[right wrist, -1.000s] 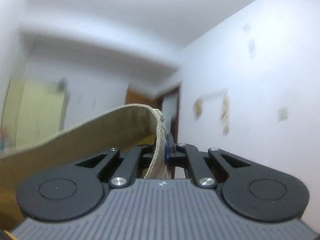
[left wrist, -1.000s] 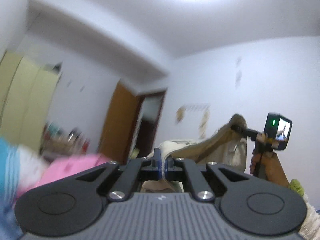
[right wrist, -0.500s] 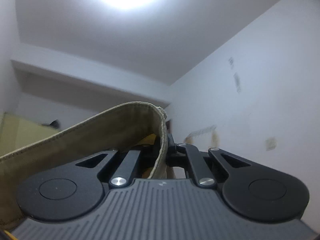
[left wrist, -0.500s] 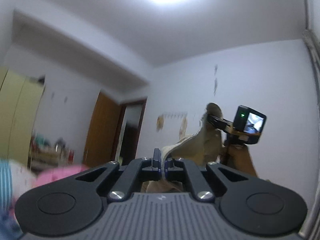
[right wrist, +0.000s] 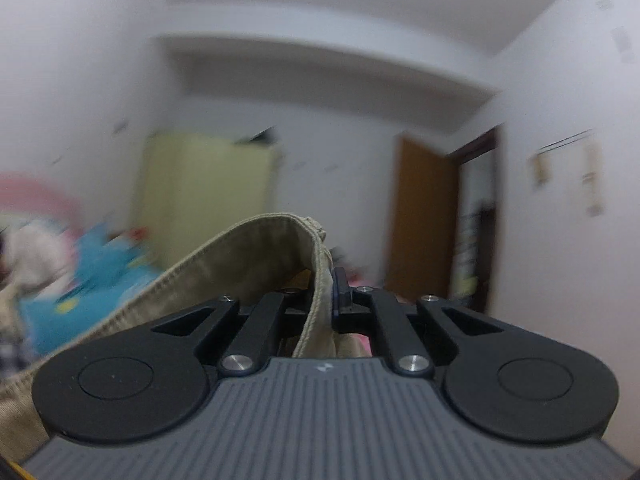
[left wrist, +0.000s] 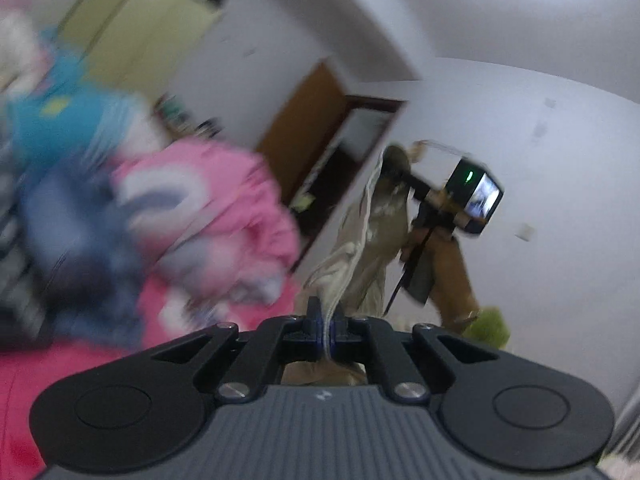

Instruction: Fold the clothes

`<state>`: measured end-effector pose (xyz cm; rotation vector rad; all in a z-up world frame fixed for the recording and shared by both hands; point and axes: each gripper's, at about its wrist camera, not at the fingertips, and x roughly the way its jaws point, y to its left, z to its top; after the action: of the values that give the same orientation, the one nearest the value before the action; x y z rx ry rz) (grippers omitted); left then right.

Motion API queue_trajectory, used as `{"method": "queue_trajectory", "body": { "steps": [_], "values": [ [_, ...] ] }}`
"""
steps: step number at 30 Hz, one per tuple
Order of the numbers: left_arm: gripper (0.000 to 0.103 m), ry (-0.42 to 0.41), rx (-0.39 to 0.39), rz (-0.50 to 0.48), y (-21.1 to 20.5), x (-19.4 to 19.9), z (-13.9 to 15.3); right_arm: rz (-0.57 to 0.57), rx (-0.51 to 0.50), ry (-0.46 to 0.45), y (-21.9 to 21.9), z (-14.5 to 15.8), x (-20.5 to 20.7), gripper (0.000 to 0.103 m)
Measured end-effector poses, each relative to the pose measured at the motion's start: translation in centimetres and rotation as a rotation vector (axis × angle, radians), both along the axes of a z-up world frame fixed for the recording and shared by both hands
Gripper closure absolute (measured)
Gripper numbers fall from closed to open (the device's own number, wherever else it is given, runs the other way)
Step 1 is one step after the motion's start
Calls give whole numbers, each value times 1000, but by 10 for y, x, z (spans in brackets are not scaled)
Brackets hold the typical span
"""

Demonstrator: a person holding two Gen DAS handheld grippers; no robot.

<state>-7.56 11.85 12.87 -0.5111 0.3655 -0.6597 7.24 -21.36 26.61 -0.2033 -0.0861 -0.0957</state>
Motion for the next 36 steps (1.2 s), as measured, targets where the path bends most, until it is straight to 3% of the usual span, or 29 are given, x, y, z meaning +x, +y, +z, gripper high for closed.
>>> {"method": "queue_trajectory", "body": {
  "steps": [8,12,16,22,25,28,29,32,36],
  "values": [
    [99,308,-14,265,140,-22,-120,313,-181,331,197,-144,77,101],
    [100,459,-60,366,189,-13,-162,414,-308,513,307,-212,112,101],
    [100,520,-117,390,227,-14,-187,488,-415,633,369,-259,133,101],
    [100,590,-145,405,250,1,-210,536,-477,731,415,-291,159,100],
    [99,622,-139,399,258,5,-224,528,-594,786,420,-313,175,99],
    [97,600,-137,412,268,4,-225,529,-787,772,434,-316,163,94],
    [95,587,-137,420,272,2,-223,533,-846,754,436,-310,156,85],
    [88,562,-127,455,282,-1,-218,580,-935,669,433,-282,136,38],
    [81,511,-99,467,286,-6,-208,625,-859,635,413,-221,113,31]
  ]
}}
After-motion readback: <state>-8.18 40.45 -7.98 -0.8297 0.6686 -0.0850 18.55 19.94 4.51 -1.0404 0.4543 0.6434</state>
